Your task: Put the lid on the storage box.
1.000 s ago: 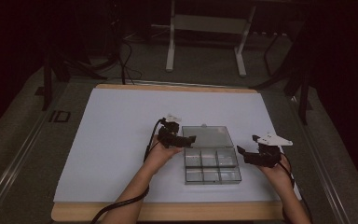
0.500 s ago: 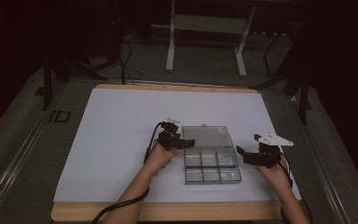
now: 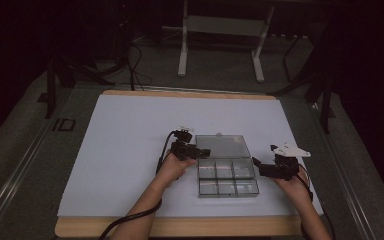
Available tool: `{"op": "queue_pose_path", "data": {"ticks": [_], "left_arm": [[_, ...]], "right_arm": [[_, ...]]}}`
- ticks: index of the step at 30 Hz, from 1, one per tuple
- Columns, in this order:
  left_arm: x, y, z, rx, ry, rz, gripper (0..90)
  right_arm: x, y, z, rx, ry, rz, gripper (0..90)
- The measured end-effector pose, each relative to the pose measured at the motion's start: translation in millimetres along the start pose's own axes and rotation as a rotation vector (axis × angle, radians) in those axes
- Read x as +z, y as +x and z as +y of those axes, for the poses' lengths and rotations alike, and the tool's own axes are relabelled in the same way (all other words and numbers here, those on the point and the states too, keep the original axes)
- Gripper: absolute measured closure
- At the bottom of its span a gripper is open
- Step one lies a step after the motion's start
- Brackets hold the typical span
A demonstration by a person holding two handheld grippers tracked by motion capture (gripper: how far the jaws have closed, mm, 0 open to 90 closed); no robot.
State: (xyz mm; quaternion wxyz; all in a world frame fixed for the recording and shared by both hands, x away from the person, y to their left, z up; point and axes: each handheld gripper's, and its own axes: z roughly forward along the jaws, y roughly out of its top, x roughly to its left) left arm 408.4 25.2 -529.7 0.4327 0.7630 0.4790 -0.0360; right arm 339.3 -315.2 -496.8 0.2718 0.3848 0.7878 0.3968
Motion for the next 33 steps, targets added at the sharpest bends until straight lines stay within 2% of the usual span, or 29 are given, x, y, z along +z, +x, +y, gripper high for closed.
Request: {"op": "queue_pose_path", "data": {"ticks": [2, 3, 4, 5, 8, 13, 17, 23, 27, 33], "left_arm": [[-0.4, 2.1, 0.0, -0.018, 0.008, -0.019, 27.0], [-0.7, 4.2, -0.3, -0.039, 0.008, -0.056, 29.7], [-1.2, 5.0, -0.6, -0.047, 0.005, -0.072, 34.6], [-1.3, 4.7, -0.6, -0.043, 0.004, -0.07, 36.3], [-2.5, 1.7, 0.8, -0.011, 0.001, -0.052, 36.5], [-6.7, -7.5, 1.8, 0.06, -0.026, -0.015, 42.9], [-11.2, -12.4, 1.0, 0.11, -0.05, -0.006, 49.8], [-16.6, -15.4, -0.8, 0.142, -0.072, 0.002, 56.8], [-20.9, -17.3, -1.2, 0.169, -0.09, 0.01, 61.5], [-26.9, -20.0, -1.3, 0.207, -0.105, 0.017, 67.2]], "right_arm": [[1.0, 0.8, -0.2, -0.003, 0.002, 0.004, 14.0], [1.6, 1.2, -0.2, -0.004, 0.003, 0.003, 14.1], [2.1, 1.6, -0.1, -0.005, 0.006, 0.006, 14.6], [2.7, 2.0, 0.1, -0.007, 0.009, 0.009, 14.6], [3.5, 3.2, 0.7, -0.012, 0.011, 0.011, 14.7], [4.6, 3.2, 1.9, -0.012, 0.006, 0.011, 18.3], [6.9, 2.7, 2.6, -0.005, 0.011, 0.017, 21.1], [12.5, -0.4, 5.6, 0.016, 0.011, 0.047, 24.5], [17.9, -0.3, 9.3, 0.024, 0.013, 0.085, 32.8], [26.3, 3.5, 15.4, 0.021, 0.012, 0.1, 44.8]]}}
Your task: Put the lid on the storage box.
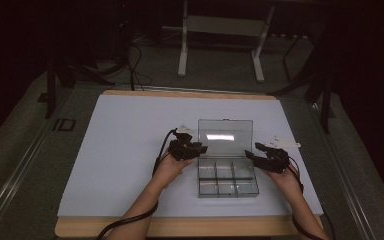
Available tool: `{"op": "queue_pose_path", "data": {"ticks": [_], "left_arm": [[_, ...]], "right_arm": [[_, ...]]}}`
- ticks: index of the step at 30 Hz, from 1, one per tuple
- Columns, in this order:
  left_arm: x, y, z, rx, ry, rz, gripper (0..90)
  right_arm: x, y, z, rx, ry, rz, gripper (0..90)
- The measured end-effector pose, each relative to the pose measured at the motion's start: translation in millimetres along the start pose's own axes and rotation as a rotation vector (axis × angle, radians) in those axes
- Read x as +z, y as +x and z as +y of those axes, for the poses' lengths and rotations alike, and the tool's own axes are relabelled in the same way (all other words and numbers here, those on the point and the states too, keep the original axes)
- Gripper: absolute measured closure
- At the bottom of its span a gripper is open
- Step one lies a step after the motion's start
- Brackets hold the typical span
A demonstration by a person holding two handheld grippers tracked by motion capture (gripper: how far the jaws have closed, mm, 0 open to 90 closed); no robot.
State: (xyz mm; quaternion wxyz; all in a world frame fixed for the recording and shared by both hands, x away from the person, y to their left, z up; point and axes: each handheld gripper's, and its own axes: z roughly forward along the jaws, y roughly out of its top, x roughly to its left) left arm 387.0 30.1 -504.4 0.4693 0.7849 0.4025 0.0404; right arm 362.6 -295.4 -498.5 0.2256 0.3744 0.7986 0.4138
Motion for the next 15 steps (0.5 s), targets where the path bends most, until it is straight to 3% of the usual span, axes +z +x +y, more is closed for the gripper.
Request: {"op": "queue_pose_path", "data": {"ticks": [6, 15], "left_arm": [[-5.9, -0.6, 0.0, 0.03, -0.017, -0.007, 72.6], [-13.7, -1.1, 1.6, 0.046, -0.034, 0.003, 72.7]], "right_arm": [[3.1, 2.5, 5.6, -0.004, 0.002, 0.024, 63.1], [2.3, 2.3, 6.1, 0.002, -0.003, 0.023, 65.3]]}}
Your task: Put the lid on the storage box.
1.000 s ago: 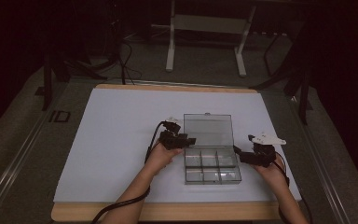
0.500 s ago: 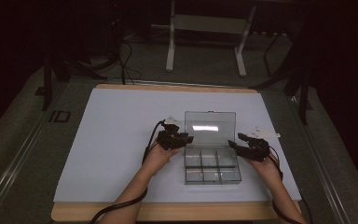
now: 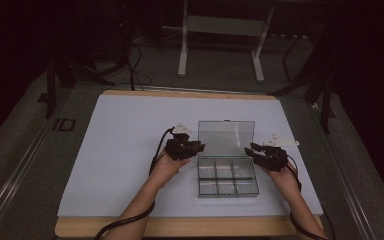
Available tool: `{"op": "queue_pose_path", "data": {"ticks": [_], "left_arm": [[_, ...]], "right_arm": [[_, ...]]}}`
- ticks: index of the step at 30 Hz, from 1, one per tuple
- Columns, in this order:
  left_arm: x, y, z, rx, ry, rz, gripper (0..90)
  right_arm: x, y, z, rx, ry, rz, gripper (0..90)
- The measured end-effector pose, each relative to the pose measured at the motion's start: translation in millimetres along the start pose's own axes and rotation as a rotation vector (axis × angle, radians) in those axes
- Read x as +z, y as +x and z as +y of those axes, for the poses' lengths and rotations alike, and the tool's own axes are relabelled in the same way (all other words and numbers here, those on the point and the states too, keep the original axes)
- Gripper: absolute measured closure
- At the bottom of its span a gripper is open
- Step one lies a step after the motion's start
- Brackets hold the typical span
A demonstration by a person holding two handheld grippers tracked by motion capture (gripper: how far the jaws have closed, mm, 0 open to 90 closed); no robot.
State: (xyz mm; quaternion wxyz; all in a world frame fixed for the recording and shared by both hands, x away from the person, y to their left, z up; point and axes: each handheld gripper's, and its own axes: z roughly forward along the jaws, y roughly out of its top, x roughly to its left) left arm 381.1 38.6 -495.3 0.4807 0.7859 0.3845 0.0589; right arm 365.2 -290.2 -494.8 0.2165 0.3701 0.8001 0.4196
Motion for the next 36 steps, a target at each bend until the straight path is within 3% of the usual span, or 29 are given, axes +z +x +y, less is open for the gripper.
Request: {"op": "queue_pose_path", "data": {"ticks": [7, 25, 36], "left_arm": [[-3.7, -2.9, -0.8, 0.019, -0.01, 0.009, 78.2], [-14.3, -11.2, -1.7, 0.069, -0.027, 0.035, 78.4], [-20.8, -19.4, -2.6, 0.096, -0.039, 0.046, 80.5]], "right_arm": [[-5.2, 0.3, 2.0, -0.009, -0.01, 0.005, 67.8], [-13.4, 0.8, 2.2, -0.004, -0.033, 0.026, 68.2], [-21.5, 3.6, 0.3, -0.027, -0.039, 0.04, 68.1]]}}
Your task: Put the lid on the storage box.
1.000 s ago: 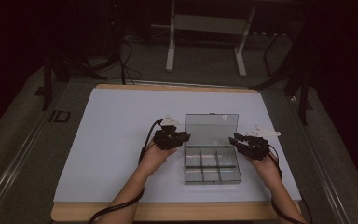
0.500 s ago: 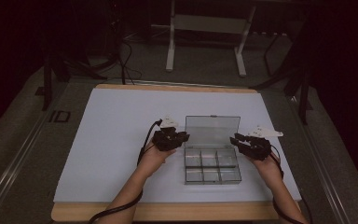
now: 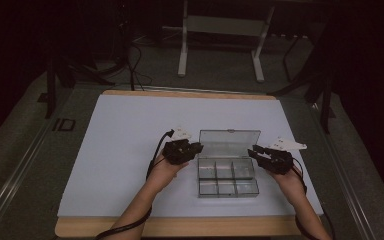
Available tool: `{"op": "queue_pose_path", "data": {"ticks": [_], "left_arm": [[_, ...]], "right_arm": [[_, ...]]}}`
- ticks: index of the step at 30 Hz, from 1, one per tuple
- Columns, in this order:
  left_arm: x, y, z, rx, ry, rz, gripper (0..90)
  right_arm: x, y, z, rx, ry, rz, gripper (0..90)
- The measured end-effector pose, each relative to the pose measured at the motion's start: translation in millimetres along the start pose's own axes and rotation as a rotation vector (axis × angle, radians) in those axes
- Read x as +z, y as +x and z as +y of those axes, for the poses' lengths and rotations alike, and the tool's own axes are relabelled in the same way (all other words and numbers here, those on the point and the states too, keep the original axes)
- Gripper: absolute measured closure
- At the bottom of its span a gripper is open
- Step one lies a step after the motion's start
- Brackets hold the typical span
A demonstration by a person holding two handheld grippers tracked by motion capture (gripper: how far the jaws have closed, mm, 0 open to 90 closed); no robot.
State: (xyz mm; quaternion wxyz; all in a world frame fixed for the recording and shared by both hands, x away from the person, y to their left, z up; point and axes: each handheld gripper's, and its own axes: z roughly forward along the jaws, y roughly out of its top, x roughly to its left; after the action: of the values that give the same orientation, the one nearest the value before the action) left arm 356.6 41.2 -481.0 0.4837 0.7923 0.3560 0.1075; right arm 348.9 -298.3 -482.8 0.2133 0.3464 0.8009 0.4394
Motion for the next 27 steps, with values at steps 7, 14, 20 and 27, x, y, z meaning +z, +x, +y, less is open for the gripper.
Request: {"op": "queue_pose_path", "data": {"ticks": [7, 14, 20, 27], "left_arm": [[-4.4, -2.6, -2.5, 0.011, -0.001, 0.0, 81.4], [-6.9, -5.8, -5.3, 0.027, 0.005, 0.001, 81.8], [-9.8, -10.2, -10.1, 0.037, 0.008, -0.003, 81.9], [-11.9, -13.0, -14.5, 0.048, 0.012, -0.008, 81.7]], "right_arm": [[-4.4, 1.6, -1.0, -0.01, -0.007, 0.004, 68.3], [-9.3, 3.2, -3.7, -0.014, -0.012, 0.013, 68.3], [-14.1, 4.8, -5.9, -0.034, -0.017, 0.023, 68.3], [-19.7, 7.5, -7.9, -0.047, -0.02, 0.036, 68.3]]}}
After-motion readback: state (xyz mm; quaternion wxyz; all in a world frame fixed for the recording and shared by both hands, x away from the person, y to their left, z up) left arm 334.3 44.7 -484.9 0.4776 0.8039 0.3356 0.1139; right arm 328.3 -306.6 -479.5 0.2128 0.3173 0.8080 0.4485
